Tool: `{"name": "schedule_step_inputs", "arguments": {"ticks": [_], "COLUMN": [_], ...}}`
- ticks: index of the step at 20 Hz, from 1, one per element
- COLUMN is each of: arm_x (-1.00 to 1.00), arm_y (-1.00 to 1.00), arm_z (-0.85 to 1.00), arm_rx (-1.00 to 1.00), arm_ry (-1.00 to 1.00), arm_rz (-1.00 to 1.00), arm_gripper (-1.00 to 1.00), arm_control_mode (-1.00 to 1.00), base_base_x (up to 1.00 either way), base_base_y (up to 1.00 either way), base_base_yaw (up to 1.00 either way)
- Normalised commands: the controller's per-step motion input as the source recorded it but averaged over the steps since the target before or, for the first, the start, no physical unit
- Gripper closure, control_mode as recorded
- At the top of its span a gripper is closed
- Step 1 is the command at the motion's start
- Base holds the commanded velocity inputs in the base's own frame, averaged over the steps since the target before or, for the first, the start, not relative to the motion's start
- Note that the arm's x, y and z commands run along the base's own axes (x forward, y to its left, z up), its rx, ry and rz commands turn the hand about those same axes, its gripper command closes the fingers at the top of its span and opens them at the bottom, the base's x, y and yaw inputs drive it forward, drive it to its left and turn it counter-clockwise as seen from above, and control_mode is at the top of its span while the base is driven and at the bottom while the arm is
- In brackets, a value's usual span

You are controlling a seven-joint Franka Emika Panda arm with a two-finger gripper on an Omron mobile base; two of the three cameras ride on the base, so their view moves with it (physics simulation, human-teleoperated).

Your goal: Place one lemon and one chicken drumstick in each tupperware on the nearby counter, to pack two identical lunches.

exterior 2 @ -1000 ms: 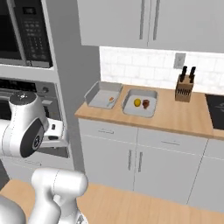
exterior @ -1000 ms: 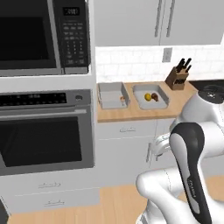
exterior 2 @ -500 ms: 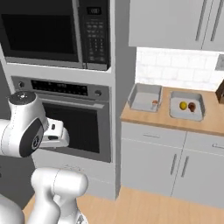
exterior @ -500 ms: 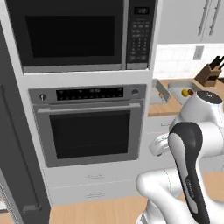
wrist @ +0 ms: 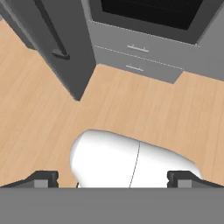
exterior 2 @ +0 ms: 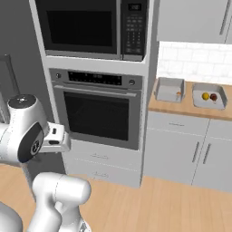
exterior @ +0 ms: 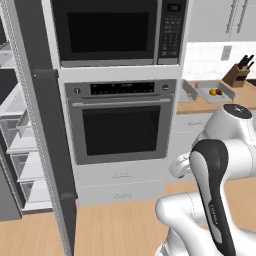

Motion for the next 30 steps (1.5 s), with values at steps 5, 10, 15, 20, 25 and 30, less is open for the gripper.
{"name": "schedule_step_inputs", "arguments": {"ticks": [5, 10, 15, 20, 25, 30], "arm_x": [0.00, 0.00, 0.00, 0.00, 0.00, 0.00], "arm_y": [0.00, 0.00, 0.00, 0.00, 0.00, 0.00], "arm_z": [0.00, 0.00, 0.00, 0.00, 0.00, 0.00], "arm_rx": [0.00, 0.00, 0.00, 0.00, 0.00, 0.00], "arm_ry": [0.00, 0.00, 0.00, 0.00, 0.00, 0.00], "arm_rz": [0.00, 0.00, 0.00, 0.00, 0.00, 0.00], "arm_gripper": [-1.00, -1.00, -1.00, -1.00, -1.00, -1.00], "arm_control_mode": [1.00, 1.00, 1.00, 1.00, 1.00, 1.00], "base_base_x": [-0.70, -0.01, -0.05, 0.02, 0.25, 0.22], "base_base_y": [0.69, 1.00, 1.00, 1.00, 0.95, 0.26], "base_base_yaw": [-0.01, 0.00, 0.00, -0.01, -0.14, -0.25]}}
